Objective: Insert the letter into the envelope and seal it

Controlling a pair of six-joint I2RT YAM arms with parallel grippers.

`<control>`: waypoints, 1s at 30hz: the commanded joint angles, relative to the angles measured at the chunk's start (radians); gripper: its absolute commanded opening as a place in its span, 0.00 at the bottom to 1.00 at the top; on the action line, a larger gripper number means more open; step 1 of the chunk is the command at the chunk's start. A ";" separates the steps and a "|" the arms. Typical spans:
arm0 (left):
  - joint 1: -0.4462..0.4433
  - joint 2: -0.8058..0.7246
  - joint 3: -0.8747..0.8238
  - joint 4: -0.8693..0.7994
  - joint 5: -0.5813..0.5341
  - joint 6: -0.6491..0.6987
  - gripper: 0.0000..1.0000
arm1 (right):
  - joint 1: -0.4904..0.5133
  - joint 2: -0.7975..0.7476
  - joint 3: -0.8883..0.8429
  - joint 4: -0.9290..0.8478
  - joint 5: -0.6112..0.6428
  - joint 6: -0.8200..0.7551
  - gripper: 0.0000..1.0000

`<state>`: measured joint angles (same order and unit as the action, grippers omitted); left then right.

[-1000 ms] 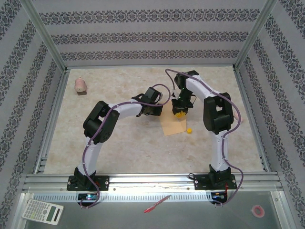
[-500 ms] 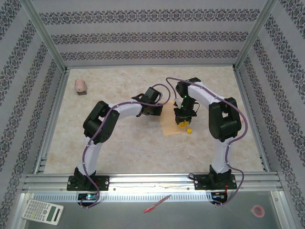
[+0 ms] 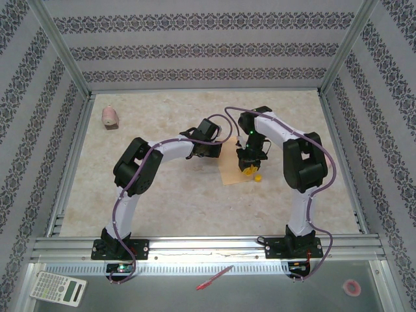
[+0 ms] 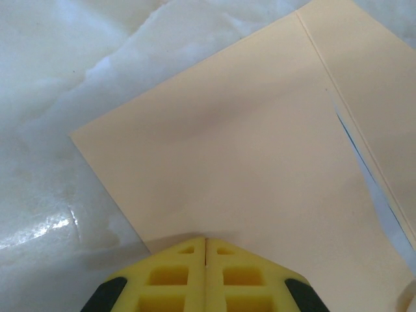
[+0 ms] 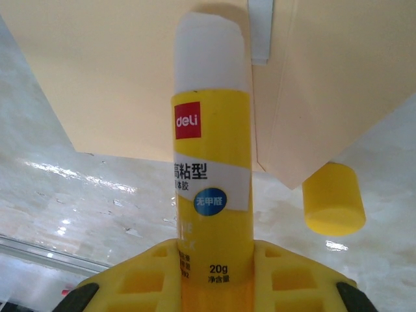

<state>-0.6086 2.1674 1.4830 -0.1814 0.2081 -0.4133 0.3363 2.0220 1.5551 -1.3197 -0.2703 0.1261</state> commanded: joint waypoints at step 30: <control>-0.013 -0.010 -0.018 -0.035 0.018 0.034 0.00 | -0.036 0.209 0.276 -0.041 -0.001 -0.014 0.05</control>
<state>-0.6086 2.1666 1.4811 -0.1780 0.2157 -0.3889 0.3031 2.2440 1.8824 -1.3834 -0.2890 0.1230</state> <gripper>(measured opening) 0.040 0.175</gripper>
